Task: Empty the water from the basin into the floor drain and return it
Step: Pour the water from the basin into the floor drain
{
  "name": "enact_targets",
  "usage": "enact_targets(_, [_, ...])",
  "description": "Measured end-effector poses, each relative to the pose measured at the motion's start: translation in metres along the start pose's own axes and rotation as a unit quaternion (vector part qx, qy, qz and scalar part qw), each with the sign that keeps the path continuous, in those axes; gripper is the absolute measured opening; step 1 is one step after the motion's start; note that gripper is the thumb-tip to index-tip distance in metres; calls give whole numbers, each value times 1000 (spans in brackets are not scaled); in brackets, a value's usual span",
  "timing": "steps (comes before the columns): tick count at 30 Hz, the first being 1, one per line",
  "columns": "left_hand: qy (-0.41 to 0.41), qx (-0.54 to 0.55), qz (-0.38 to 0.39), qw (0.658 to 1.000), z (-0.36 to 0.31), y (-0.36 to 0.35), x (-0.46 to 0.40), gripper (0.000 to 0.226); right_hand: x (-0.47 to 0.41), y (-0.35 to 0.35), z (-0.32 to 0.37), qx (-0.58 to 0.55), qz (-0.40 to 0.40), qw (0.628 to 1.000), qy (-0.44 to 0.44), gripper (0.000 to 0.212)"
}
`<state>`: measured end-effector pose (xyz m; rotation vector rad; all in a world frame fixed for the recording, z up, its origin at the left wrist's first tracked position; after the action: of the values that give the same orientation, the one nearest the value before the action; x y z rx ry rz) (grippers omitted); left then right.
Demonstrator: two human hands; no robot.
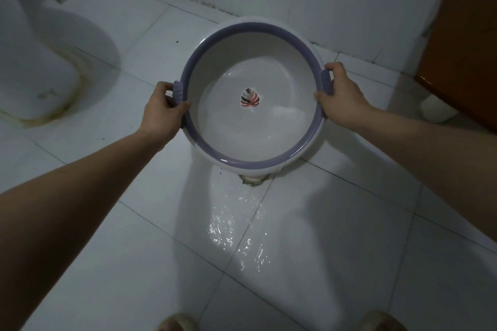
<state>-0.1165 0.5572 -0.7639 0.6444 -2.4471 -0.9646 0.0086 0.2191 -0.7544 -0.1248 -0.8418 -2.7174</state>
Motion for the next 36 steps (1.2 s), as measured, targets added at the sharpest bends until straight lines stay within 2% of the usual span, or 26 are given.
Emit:
enact_targets(5, [-10,10,-9,1000,3,1,0,27,1,-1,0,-5,1,1000,8,53])
enact_targets(36, [-7,-5,5,1000,13,-7,-4,34,-3,-6,-12,-5,8,1000,4,49])
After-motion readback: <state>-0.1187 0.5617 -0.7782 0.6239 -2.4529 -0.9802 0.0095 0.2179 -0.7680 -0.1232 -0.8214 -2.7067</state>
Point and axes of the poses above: each hand's wrist, its own x-axis away from the middle knuckle, its own y-axis out of the back of the hand, z = x × y, the point moved 2 cm from there along -x, towards the middle knuckle, and after that the axes turned 12 degrees about -x, right-handed, at the moved point
